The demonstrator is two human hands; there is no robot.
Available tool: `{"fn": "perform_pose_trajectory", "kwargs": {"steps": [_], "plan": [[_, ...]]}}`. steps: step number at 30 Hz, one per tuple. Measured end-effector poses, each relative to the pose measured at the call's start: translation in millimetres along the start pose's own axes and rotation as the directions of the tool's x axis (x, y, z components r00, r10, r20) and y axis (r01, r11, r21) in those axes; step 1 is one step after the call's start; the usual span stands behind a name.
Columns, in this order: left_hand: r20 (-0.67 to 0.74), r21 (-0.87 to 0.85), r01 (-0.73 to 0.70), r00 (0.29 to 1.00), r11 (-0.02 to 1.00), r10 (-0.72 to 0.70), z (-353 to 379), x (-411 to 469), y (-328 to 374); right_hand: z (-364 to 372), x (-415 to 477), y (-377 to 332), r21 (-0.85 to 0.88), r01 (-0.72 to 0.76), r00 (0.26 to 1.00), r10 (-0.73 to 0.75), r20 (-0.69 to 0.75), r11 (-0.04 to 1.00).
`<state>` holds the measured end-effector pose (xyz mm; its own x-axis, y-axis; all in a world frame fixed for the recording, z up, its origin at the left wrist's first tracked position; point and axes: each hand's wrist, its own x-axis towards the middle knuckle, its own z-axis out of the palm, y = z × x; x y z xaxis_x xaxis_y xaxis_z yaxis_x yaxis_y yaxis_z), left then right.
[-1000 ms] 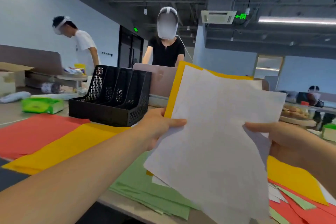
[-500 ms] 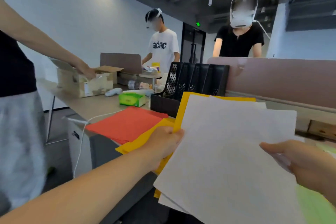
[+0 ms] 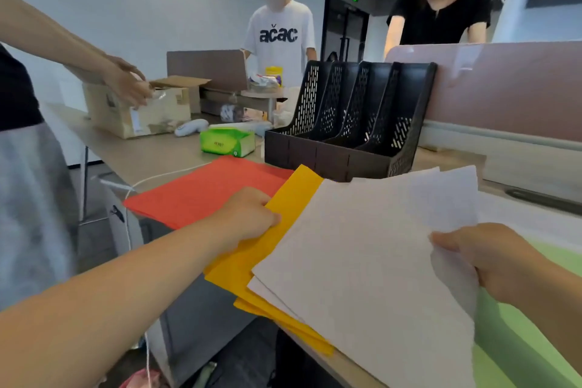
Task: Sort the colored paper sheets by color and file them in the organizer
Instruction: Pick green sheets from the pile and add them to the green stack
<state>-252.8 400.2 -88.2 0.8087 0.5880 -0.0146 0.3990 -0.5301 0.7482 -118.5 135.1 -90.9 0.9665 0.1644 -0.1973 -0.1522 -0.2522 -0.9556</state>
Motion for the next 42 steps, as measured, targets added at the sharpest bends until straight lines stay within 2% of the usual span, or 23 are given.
{"fn": "perform_pose_trajectory", "kwargs": {"steps": [2, 4, 5, 7, 8, 10, 12, 15, 17, 20, 24, 27, 30, 32, 33, 35, 37, 38, 40, 42], "plan": [[-0.048, 0.187, -0.031, 0.998, 0.982, 0.041, 0.2, 6.5, -6.6, -2.8, 8.3, -0.4, 0.036, -0.003, 1.000, 0.003, 0.000, 0.999], [-0.134, 0.381, -0.057, 0.984, 0.923, 0.116, -1.2, 10.4, -6.2, -4.6, 8.1, -7.3, 0.099, 0.002, 1.000, -0.005, 0.029, 0.995], [-0.177, 0.407, -0.083, 0.970, 0.910, 0.167, -0.9, 10.2, -1.9, -6.2, 10.2, -10.0, 0.126, -0.002, 0.999, -0.005, 0.054, 0.992], [-0.210, 0.324, -0.145, 0.952, 0.935, 0.221, 1.4, 7.7, 14.3, -9.6, 9.6, -17.2, 0.187, -0.014, 0.996, -0.004, 0.094, 0.982], [-0.187, 0.228, -0.155, 0.962, 0.961, 0.200, 4.0, 6.5, 23.9, -12.3, 7.2, -22.2, 0.219, -0.023, 0.994, -0.002, 0.112, 0.975], [-0.054, -0.088, -0.117, 0.992, 0.989, 0.113, 12.1, 6.0, 40.4, -18.7, 1.8, -33.2, 0.267, -0.048, 0.989, 0.008, 0.148, 0.963], [0.137, -0.391, -0.009, 0.988, 0.920, 0.069, 18.1, 5.3, 55.0, -26.9, -5.6, -43.5, 0.311, -0.064, 0.983, 0.006, 0.184, 0.948], [0.329, -0.605, 0.160, 0.942, 0.780, 0.062, 24.5, 9.2, 72.1, -41.9, -17.4, -56.8, 0.366, -0.029, 0.981, -0.044, 0.188, 0.930], [0.375, -0.629, 0.172, 0.921, 0.758, 0.102, 29.9, 10.5, 87.5, -54.6, -27.2, -62.4, 0.380, 0.021, 0.977, -0.100, 0.187, 0.925], [0.340, -0.620, 0.121, 0.932, 0.775, 0.126, 40.2, 7.2, 112.7, -70.6, -38.2, -63.3, 0.354, 0.064, 0.969, -0.142, 0.200, 0.933], [0.248, -0.647, 0.062, 0.960, 0.760, 0.132, 54.2, 1.1, 145.8, -96.9, -50.0, -51.9, 0.321, -0.019, 0.971, -0.059, 0.232, 0.947], [0.187, -0.691, 0.050, 0.976, 0.721, 0.111, 65.7, -0.6, 168.4, -116.1, -62.0, -44.6, 0.304, -0.006, 0.984, -0.048, 0.169, 0.953], [0.170, -0.764, 0.090, 0.983, 0.639, 0.063, 79.5, -2.3, 185.6, -128.6, -66.4, -40.0, 0.464, 0.060, 0.996, -0.084, 0.030, 0.884], [0.208, -0.811, 0.150, 0.977, 0.566, 0.038, 90.3, -4.1, 196.2, -136.5, -65.0, -37.6, 0.597, 0.108, 0.992, -0.123, -0.015, 0.795], [0.234, -0.827, 0.177, 0.972, 0.534, 0.040, 95.4, -4.7, 201.6, -138.4, -63.6, -36.4, 0.609, 0.121, 0.991, -0.132, -0.027, 0.784], [0.255, -0.840, 0.184, 0.964, 0.511, 0.072, 110.3, -3.8, 213.8, -139.5, -53.5, -33.9, 0.528, 0.128, 0.992, -0.110, -0.065, 0.840], [0.259, -0.833, 0.159, 0.958, 0.530, 0.121, 130.0, -0.9, 225.7, -141.6, -40.4, -33.7, 0.269, 0.123, 0.983, -0.079, -0.168, 0.955], [0.262, -0.833, 0.152, 0.955, 0.531, 0.137, 140.7, 0.0, 229.1, -145.9, -31.9, -34.5, 0.170, 0.107, 0.971, -0.066, -0.229, 0.980], [0.296, -0.822, 0.174, 0.944, 0.543, 0.147, 159.8, 3.8, 231.3, -160.5, -15.7, -35.4, 0.149, 0.065, 0.951, -0.016, -0.310, 0.987], [0.336, -0.803, 0.203, 0.931, 0.560, 0.144, 174.1, 12.4, 231.5, -175.5, 2.3, -35.7, 0.155, 0.052, 0.945, 0.002, -0.328, 0.987]]}}
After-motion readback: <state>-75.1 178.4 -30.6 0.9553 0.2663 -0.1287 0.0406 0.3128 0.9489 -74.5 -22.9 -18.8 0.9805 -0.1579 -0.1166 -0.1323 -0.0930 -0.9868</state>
